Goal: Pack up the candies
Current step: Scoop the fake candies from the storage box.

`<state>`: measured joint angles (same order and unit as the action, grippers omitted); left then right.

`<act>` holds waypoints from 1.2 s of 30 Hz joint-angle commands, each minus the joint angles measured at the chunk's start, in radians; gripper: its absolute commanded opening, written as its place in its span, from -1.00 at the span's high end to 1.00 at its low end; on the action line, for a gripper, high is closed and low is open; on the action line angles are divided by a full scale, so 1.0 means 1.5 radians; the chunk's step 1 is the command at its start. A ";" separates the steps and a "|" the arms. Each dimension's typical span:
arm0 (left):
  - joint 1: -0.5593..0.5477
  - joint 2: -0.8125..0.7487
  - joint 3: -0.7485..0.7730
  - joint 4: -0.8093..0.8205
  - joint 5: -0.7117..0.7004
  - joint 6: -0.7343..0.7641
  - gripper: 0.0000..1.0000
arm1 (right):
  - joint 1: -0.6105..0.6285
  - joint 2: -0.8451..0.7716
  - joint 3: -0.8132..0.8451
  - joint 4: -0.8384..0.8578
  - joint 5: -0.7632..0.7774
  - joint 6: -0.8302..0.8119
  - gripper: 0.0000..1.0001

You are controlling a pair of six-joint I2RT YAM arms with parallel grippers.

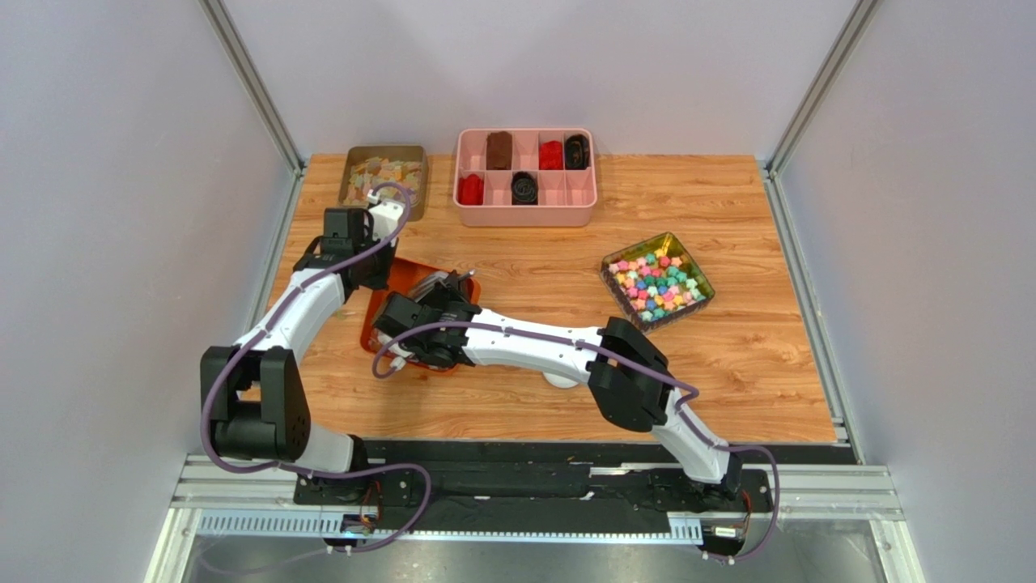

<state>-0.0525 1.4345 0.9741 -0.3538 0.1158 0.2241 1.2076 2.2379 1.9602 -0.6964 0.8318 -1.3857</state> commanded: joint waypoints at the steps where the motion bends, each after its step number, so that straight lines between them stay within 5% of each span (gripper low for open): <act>1: -0.005 -0.003 0.011 -0.002 0.051 -0.007 1.00 | -0.006 0.006 0.007 0.044 0.065 -0.047 1.00; 19: -0.009 0.060 0.039 -0.037 0.003 -0.026 1.00 | 0.019 -0.006 -0.025 -0.096 0.061 -0.091 1.00; 28: -0.009 0.063 0.036 -0.036 0.007 -0.029 1.00 | 0.041 0.090 0.154 -0.327 -0.046 0.034 1.00; 36: -0.009 0.061 0.032 -0.036 0.004 -0.029 1.00 | 0.061 0.135 0.195 -0.348 -0.095 0.063 1.00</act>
<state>-0.0639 1.5444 0.9852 -0.4198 0.0967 0.2092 1.2785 2.3936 2.2089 -1.1206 0.7547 -1.3220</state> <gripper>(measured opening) 0.105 0.074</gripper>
